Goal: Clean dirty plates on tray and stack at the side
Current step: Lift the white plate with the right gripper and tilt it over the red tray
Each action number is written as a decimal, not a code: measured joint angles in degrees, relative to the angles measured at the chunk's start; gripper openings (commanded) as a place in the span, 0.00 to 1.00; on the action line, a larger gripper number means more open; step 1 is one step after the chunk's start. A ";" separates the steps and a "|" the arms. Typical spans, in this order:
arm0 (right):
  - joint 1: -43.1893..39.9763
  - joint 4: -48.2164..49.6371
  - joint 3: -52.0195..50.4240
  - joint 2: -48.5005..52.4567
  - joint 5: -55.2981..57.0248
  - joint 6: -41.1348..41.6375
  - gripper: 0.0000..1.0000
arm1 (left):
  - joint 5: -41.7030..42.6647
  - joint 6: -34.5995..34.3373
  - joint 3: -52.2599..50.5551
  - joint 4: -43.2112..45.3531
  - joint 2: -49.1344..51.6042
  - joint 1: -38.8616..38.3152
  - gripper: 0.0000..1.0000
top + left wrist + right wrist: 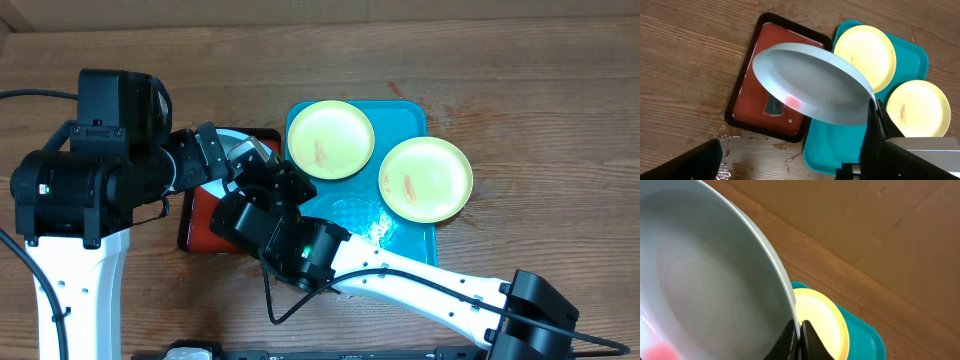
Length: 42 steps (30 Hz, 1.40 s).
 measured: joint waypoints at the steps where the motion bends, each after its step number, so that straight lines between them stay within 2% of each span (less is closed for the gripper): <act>1: 0.00 0.13 0.00 0.00 -0.02 -0.33 0.04 | 0.00 0.00 0.00 0.00 0.00 0.00 1.00; 19: -3.39 6.49 0.00 0.00 1.49 -2.62 0.04 | -0.39 -1.01 0.55 0.13 0.00 0.04 1.00; 42: -3.80 7.32 0.00 0.00 2.99 -2.47 0.04 | -0.42 -0.90 0.55 -0.02 0.11 0.00 1.00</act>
